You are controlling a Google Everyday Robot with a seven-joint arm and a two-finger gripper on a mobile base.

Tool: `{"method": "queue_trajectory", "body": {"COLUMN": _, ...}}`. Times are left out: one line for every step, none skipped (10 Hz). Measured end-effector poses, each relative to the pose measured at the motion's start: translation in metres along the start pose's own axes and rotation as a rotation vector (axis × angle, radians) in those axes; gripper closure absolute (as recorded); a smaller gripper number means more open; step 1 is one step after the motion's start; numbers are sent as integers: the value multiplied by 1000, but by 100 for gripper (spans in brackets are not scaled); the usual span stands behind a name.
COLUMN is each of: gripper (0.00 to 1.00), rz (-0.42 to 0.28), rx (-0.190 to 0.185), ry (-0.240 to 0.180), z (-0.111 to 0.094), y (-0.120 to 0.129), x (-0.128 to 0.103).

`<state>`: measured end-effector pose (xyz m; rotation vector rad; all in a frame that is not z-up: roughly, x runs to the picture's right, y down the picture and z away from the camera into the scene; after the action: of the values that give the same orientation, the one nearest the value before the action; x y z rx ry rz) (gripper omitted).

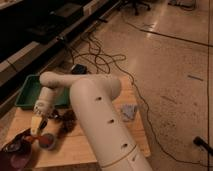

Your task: Wipe purple bowl with brush

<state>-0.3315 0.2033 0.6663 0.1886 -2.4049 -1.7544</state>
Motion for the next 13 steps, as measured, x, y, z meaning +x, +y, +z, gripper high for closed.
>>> {"method": "queue_trajectory", "body": {"gripper": 100, "rz": -2, "rx": 4, "ry": -9, "z": 4, "y": 1, "x": 2}}
{"method": "queue_trajectory", "body": {"gripper": 100, "rz": -1, "rx": 6, "ry": -16, "z": 7, "y": 2, "x": 1}}
{"method": "queue_trajectory", "body": {"gripper": 100, "rz": -1, "rx": 10, "ry": -27, "z": 12, "y": 2, "x": 1}}
{"method": "queue_trajectory", "body": {"gripper": 100, "rz": 0, "rx": 15, "ry": -38, "z": 17, "y": 3, "x": -1}}
{"method": "queue_trajectory", "body": {"gripper": 100, "rz": -3, "rx": 20, "ry": -49, "z": 23, "y": 0, "x": -3}}
{"method": "queue_trajectory", "body": {"gripper": 100, "rz": -2, "rx": 24, "ry": -59, "z": 28, "y": -2, "x": -7}}
{"method": "queue_trajectory", "body": {"gripper": 100, "rz": 2, "rx": 24, "ry": -70, "z": 34, "y": -5, "x": -15}}
{"method": "queue_trajectory", "body": {"gripper": 100, "rz": 5, "rx": 22, "ry": -74, "z": 36, "y": -8, "x": -21}}
{"method": "queue_trajectory", "body": {"gripper": 100, "rz": 10, "rx": 20, "ry": -75, "z": 38, "y": -12, "x": -29}}
{"method": "queue_trajectory", "body": {"gripper": 100, "rz": 23, "rx": 17, "ry": -71, "z": 36, "y": -16, "x": -41}}
{"method": "queue_trajectory", "body": {"gripper": 100, "rz": 30, "rx": 14, "ry": -63, "z": 33, "y": -18, "x": -49}}
{"method": "queue_trajectory", "body": {"gripper": 100, "rz": 44, "rx": 11, "ry": -56, "z": 29, "y": -18, "x": -54}}
{"method": "queue_trajectory", "body": {"gripper": 100, "rz": 49, "rx": 7, "ry": -50, "z": 25, "y": -17, "x": -57}}
